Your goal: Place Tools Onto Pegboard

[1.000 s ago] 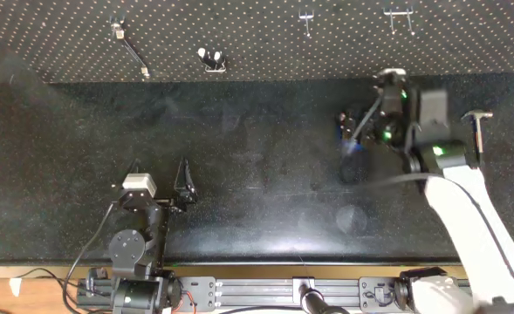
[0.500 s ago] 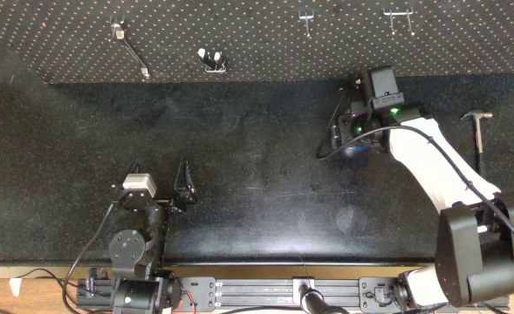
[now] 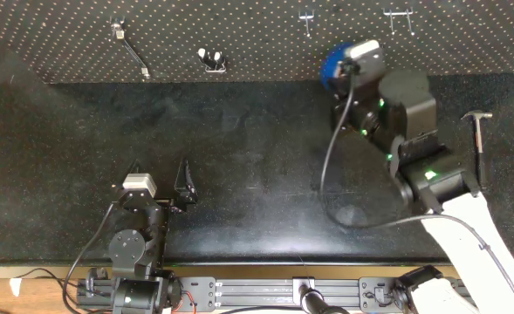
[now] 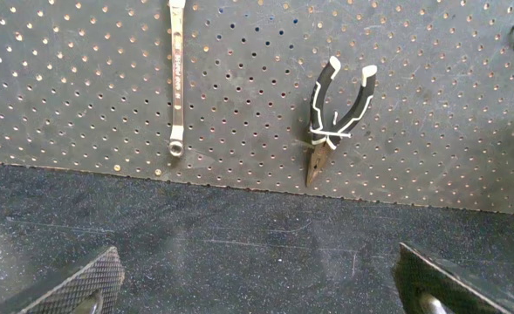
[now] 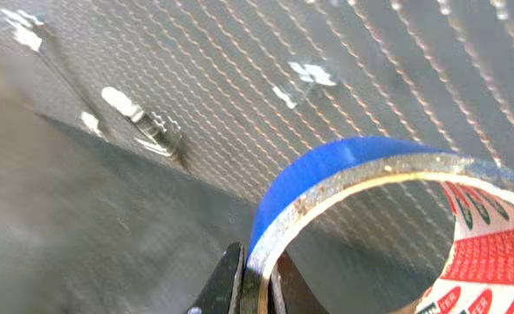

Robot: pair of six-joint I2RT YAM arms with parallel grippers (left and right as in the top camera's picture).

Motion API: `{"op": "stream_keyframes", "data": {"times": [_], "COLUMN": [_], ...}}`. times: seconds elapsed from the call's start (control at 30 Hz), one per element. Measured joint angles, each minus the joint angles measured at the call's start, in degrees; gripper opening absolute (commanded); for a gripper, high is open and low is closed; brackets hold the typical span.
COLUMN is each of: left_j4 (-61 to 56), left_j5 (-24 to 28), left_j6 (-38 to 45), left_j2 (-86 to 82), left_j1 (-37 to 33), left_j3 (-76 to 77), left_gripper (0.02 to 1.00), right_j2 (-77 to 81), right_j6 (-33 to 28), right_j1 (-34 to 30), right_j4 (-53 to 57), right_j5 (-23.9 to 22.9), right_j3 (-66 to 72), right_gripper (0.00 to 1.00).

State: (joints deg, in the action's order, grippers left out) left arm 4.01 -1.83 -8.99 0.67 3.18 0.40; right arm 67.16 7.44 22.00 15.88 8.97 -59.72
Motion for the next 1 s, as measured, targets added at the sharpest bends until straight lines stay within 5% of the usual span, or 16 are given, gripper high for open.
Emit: {"op": "stream_keyframes", "data": {"times": [0.13, 0.37, 1.0], "left_j4": [0.0, 0.0, 0.0], "left_j5": [0.0, 0.0, 0.0], "left_j6": [0.0, 0.0, 0.0], "left_j2": [0.0, 0.0, 0.0], "left_j1": [0.0, 0.0, 0.0], "left_j3": [0.0, 0.0, 0.0], "left_gripper": [0.996, 0.996, 0.996], "right_j2": [3.1, 11.9, 24.3], "right_j6": [-0.6, -4.0, -5.4], "right_j1": [7.1, 8.1, 8.1], "right_j4": [-7.3, -20.3, -36.8], "right_j5": [-6.5, -13.9, -16.1], "right_j3": [0.0, 0.1, 0.1], "right_gripper": [0.073, 0.073, 0.073]}}
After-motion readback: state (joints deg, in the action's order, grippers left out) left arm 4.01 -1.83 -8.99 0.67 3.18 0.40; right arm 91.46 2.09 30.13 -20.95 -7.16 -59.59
